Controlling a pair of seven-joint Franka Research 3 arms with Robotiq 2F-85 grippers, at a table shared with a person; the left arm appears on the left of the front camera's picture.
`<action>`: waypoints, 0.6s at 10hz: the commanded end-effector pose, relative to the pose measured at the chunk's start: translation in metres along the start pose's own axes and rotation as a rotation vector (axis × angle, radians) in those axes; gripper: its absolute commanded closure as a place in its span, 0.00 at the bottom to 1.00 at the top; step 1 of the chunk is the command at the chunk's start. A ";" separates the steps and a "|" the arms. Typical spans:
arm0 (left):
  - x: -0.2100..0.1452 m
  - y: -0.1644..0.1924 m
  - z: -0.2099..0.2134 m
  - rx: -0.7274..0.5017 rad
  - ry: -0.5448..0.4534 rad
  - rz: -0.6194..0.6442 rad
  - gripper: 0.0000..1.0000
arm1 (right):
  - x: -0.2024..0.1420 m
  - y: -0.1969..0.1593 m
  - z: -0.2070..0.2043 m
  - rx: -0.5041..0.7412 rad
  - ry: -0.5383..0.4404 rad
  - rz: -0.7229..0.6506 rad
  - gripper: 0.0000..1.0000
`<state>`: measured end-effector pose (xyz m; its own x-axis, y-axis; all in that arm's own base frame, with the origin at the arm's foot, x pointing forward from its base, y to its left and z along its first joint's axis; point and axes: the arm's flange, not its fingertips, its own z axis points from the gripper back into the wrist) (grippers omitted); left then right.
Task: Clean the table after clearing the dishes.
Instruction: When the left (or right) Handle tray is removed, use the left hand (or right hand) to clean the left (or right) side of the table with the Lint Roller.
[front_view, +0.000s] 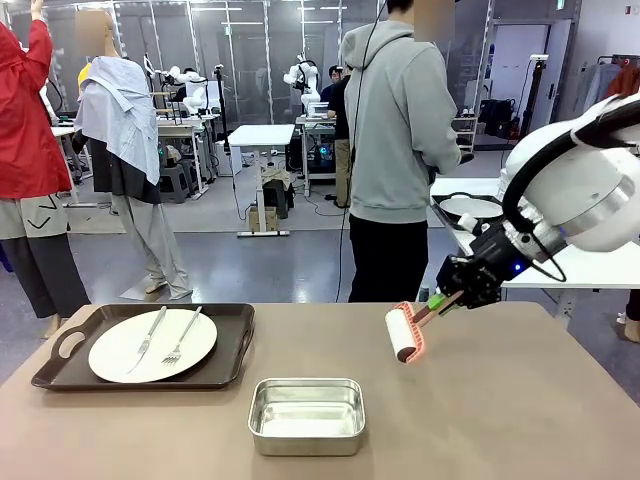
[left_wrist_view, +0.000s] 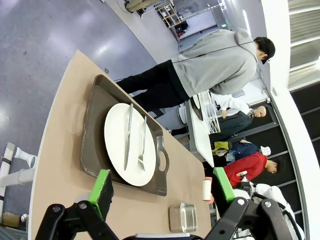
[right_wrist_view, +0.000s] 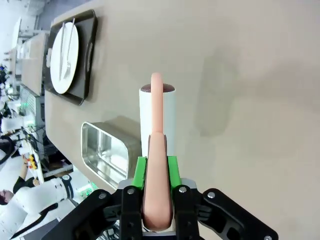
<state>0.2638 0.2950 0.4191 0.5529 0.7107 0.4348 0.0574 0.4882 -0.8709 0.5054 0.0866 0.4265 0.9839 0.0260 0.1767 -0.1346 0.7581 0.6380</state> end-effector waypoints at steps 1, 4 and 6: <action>0.001 0.000 0.002 -0.019 -0.010 0.000 0.00 | 0.008 0.011 -0.015 0.062 -0.008 0.077 1.00; 0.001 0.000 0.002 -0.019 -0.010 0.000 0.00 | 0.000 0.000 0.000 0.000 0.000 0.000 1.00; 0.001 0.000 0.002 -0.019 -0.010 0.000 0.00 | 0.018 0.008 -0.034 -0.031 0.013 -0.005 0.79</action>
<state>0.2637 0.2951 0.4191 0.5527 0.7110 0.4348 0.0572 0.4881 -0.8709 0.5120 0.0940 0.4144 0.9837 0.0337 0.1769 -0.1414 0.7527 0.6430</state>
